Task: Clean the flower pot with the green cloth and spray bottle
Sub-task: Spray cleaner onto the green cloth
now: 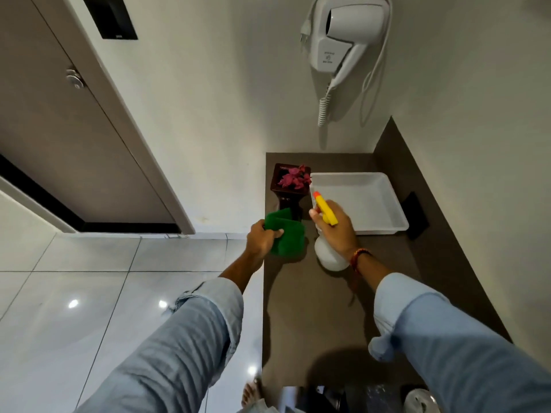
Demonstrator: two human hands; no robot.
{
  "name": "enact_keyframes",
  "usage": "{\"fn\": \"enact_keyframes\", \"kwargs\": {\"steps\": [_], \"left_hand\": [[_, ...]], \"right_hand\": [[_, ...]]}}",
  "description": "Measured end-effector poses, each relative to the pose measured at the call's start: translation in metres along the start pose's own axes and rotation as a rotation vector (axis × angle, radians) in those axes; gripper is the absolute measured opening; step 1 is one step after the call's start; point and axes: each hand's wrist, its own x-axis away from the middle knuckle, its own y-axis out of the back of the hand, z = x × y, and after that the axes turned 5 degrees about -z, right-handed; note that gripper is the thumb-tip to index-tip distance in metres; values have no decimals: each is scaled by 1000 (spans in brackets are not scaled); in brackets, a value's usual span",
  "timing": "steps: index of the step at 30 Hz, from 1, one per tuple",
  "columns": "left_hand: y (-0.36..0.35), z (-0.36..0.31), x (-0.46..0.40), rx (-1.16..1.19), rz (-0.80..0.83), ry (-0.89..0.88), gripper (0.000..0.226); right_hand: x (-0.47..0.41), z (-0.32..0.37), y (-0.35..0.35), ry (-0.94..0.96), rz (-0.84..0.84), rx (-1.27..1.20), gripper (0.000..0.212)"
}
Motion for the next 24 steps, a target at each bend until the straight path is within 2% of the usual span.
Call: {"fn": "enact_keyframes", "kwargs": {"steps": [3,11,16,21,24], "left_hand": [[8,1,0,15,-113,20,41],[25,18,4,17,-221,44,40],[30,23,3,13,-249,44,38],[32,22,1,-11,-255,58,41],[30,21,0,-27,-261,59,40]], "right_hand": [[16,2,-19,-50,56,53,27],[30,3,-48,-62,-8,126,33],[30,-1,-48,-89,-78,161,32],[35,-9,-43,-131,-4,132,23],[40,-13,-42,-146,35,125,36]]}}
